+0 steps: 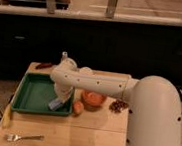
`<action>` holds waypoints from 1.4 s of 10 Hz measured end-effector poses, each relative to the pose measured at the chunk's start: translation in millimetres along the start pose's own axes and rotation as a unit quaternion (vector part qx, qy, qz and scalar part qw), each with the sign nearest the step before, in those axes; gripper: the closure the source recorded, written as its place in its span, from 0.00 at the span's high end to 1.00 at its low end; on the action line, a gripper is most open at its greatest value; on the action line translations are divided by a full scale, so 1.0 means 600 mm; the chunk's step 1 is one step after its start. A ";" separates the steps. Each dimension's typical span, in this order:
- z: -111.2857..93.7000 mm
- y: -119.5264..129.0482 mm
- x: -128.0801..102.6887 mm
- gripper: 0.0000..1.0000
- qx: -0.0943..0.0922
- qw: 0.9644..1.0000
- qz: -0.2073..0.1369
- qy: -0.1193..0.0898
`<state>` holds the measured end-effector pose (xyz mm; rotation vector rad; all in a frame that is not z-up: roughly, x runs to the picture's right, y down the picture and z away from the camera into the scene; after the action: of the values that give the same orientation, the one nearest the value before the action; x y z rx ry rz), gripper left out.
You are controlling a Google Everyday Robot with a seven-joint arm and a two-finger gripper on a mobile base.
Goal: Wipe tray with sponge
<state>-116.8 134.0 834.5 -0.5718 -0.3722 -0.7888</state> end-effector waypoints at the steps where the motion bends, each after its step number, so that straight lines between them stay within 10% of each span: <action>1: -0.003 -0.016 0.024 0.05 -0.002 1.000 0.007 0.006; 4: -0.015 -0.055 0.046 0.05 0.000 1.000 0.006 0.015; 9: -0.011 -0.132 -0.039 0.05 0.003 0.998 -0.064 0.003; 14: 0.003 -0.056 -0.097 0.05 -0.013 0.996 -0.089 -0.011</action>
<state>-179.8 148.5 817.7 -0.5767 -0.4380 -0.9609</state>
